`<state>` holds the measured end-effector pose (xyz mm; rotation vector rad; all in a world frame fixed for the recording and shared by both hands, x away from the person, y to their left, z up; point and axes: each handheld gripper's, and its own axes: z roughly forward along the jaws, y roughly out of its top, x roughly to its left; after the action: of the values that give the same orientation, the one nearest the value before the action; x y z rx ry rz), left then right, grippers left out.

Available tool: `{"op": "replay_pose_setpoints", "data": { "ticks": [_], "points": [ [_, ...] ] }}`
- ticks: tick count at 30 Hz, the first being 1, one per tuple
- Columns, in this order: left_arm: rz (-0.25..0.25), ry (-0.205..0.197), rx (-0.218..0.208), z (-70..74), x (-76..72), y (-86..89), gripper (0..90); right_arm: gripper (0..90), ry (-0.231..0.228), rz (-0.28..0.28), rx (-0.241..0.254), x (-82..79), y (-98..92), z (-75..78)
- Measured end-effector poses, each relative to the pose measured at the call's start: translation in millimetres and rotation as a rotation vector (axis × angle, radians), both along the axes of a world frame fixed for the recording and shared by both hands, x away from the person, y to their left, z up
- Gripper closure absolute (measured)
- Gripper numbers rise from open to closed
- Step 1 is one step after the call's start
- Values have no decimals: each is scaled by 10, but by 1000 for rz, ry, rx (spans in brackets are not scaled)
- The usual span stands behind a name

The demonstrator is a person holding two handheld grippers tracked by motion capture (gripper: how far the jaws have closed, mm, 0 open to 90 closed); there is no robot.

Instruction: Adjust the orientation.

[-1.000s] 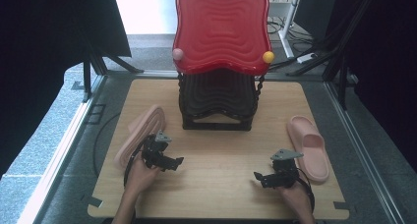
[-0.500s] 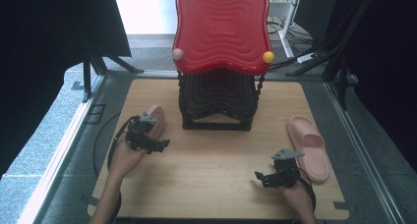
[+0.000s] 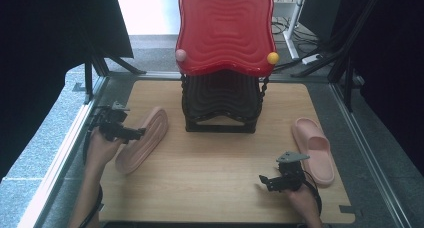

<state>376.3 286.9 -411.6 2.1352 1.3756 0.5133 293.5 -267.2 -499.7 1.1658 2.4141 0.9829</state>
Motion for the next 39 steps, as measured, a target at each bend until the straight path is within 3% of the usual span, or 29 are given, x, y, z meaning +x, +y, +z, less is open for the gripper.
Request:
{"op": "replay_pose_setpoints", "data": {
  "ticks": [8, 12, 14, 18, 24, 31, 39],
  "points": [
    [116, 44, -14, -110, 63, 405, 0, 6, 14, 21, -11, 1, 35, -18],
    [133, 75, -21, -220, 74, 480, 0, 8, 14, 24, -16, 1, 38, -16],
    [129, 87, -49, -277, 75, 489, 0, 10, 17, 25, -18, 1, 40, -17],
    [102, 104, -62, -335, 72, 412, 0, 17, 18, 26, -23, -2, 44, -17],
    [80, 81, -70, -285, 4, 297, 0, 21, 16, 26, -23, -3, 35, -8],
    [29, 67, -111, -252, -80, 128, 0, 26, 17, 27, -22, -8, 37, 1],
    [-9, 57, -110, -251, -175, -117, 0, 28, 15, 27, -23, -9, 34, 7]
  ]
}}
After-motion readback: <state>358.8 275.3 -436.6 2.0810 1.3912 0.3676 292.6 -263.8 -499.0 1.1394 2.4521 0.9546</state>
